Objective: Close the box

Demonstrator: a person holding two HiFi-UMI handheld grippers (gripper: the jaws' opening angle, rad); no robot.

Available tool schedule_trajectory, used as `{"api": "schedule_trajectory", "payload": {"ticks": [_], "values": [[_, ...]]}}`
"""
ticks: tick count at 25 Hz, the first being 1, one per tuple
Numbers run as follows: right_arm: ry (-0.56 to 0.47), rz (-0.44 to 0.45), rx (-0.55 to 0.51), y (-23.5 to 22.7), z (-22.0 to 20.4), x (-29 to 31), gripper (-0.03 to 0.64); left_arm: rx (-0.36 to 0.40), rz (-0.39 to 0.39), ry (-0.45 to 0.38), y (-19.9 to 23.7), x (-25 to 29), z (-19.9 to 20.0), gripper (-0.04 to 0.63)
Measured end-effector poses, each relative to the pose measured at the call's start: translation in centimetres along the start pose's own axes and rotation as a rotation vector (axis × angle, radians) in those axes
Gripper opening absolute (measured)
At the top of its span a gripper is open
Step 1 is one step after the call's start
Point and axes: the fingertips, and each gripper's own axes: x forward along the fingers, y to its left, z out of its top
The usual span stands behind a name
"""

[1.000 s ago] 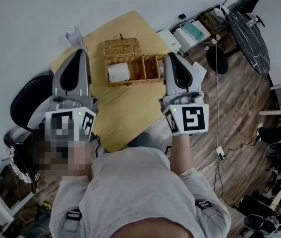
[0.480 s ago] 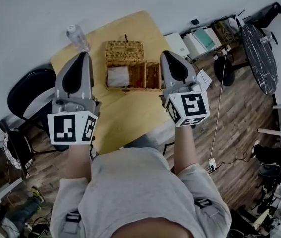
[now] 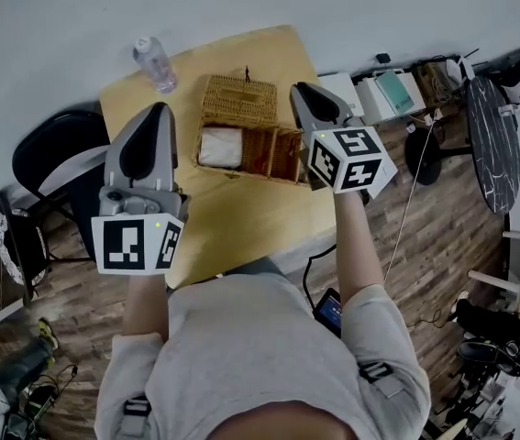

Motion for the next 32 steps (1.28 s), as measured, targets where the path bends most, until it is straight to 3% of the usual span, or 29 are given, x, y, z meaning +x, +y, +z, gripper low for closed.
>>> {"api": "schedule_trajectory", "payload": {"ticks": [17,23,32], "values": [[0.347,0.204,0.162,-2.6,-6.0,12.0,0.092,0.003,0.089,0.046,2.0,0.8,-2.1,0.058],[0.505,0.225,0.256,-3.0,-8.7,15.4,0.091,-0.007,0.105,0.062,2.5,0.8,-3.2,0.058],[0.616,0.232,0.321,-3.1,-11.3,18.8,0.091,-0.016,0.140,0.087,3.1,0.6,-4.7,0.058]]}}
